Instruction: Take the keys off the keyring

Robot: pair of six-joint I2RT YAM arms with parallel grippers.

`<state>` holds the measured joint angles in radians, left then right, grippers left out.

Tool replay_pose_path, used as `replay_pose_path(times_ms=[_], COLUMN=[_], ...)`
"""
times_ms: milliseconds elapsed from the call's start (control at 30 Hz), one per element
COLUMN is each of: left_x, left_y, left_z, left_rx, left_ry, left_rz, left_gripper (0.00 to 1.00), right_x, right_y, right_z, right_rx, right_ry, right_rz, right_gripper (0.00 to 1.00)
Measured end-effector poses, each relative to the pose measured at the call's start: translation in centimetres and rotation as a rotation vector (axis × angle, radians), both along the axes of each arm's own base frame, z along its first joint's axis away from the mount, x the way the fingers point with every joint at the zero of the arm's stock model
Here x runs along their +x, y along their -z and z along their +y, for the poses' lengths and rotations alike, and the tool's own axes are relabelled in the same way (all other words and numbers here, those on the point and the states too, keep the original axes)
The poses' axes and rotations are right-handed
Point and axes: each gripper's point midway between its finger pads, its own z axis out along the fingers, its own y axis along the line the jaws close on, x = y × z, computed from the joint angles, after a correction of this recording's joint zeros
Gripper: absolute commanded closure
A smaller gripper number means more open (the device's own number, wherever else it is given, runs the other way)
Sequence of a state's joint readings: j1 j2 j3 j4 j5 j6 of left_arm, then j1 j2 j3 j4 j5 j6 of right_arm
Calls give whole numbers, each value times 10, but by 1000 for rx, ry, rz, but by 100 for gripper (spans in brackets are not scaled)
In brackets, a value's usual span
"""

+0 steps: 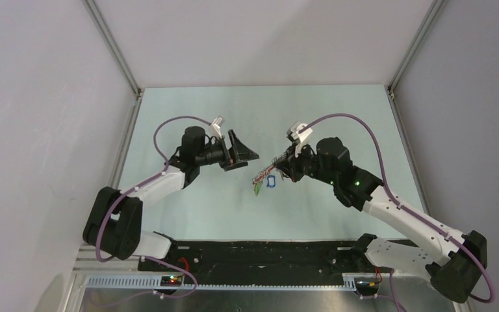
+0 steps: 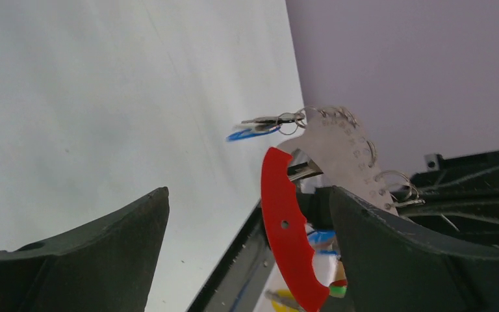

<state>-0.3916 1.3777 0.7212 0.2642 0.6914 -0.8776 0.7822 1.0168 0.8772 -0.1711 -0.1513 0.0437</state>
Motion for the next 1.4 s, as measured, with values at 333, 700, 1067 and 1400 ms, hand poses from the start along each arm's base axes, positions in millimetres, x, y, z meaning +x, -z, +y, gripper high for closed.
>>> replay_pose_path(times_ms=[333,700,1067,1400], left_x=[-30,-37,-17,43], left_y=[8,7,2,-33], left_z=[-23,-53,-32,17], left_rx=[-66,-76,-60,317], left_ry=[109,194,147,-98], left_rz=[197,260,189,-128], left_gripper=[33,92,100,100], right_x=[-2,-3,-1,-9], right_y=[-4,0,15,57], right_z=[6,15,5,-17], right_rx=[49,58,76,27], right_ry=[-78,-119,-44,41], right_rz=[12,27,51,165], right_gripper=[100,99,38,15])
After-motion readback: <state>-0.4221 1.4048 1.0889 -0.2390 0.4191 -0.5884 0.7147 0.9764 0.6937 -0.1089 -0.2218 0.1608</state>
